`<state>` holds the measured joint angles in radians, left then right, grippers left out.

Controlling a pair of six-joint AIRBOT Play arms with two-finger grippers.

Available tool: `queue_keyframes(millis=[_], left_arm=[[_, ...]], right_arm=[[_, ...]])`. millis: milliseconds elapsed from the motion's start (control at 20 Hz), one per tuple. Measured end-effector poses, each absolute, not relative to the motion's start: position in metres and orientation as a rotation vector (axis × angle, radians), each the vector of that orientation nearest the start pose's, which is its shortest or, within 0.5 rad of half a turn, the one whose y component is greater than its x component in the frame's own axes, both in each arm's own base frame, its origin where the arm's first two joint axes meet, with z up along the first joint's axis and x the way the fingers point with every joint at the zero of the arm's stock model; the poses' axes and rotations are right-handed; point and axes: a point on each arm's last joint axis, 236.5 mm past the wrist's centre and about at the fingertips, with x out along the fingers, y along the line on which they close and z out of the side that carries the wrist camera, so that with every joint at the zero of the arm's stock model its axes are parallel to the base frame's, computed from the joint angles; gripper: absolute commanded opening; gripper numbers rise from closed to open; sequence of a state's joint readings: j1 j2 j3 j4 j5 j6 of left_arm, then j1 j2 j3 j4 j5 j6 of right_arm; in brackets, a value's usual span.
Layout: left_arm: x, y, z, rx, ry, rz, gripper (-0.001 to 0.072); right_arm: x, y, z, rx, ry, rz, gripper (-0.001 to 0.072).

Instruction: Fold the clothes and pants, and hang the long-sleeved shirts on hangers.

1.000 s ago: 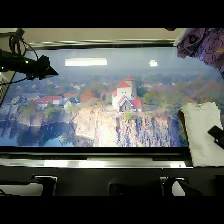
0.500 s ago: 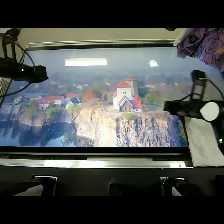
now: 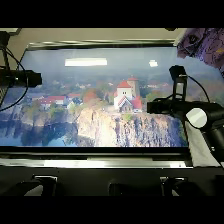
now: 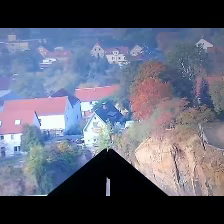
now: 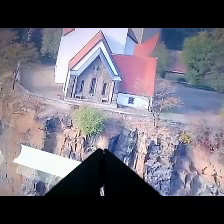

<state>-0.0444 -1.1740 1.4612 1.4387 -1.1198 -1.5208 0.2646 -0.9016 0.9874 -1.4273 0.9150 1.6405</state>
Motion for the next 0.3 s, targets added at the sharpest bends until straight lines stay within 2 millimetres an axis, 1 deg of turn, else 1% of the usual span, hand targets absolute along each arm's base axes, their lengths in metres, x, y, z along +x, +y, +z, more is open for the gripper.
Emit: queue_keyframes(millis=[300], left_arm=[[0.4334, -0.0463, 0.1799, -0.033, 0.82, -0.148, 0.0021]], right_arm=[[0.3536, 0.126, 0.1134, 0.083, 0.844, 0.298, 0.0034]])
